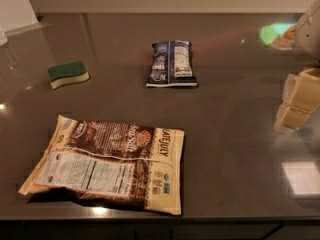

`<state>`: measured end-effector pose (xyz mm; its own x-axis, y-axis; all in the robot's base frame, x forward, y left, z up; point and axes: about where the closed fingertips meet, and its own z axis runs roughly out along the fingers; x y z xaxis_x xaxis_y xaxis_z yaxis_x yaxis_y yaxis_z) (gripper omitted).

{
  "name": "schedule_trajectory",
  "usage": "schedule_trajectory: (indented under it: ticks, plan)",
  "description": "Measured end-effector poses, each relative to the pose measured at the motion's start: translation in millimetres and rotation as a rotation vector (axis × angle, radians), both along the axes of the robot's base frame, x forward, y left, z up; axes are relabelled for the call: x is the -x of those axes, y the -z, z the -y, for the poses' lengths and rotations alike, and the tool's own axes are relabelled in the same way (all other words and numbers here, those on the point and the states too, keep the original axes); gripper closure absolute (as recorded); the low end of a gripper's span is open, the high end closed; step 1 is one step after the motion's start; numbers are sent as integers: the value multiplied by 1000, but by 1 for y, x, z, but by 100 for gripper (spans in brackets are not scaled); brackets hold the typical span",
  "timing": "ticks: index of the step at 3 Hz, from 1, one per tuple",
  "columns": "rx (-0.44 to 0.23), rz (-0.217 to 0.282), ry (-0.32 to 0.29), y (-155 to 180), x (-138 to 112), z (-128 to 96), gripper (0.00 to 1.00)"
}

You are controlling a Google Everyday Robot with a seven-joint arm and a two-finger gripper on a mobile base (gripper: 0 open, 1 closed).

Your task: Move blue chip bag near brown chip bag

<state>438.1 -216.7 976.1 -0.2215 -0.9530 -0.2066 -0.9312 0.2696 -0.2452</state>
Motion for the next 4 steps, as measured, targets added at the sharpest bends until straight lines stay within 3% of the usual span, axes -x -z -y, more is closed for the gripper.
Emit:
schedule_trajectory:
  ticks: [1,2,4]
  plan:
    - [0,0,0,0,0,0,0]
    - [-47,9,-6,4,-20,-14,0]
    - [-167,14,19,25,-87,-48,0]
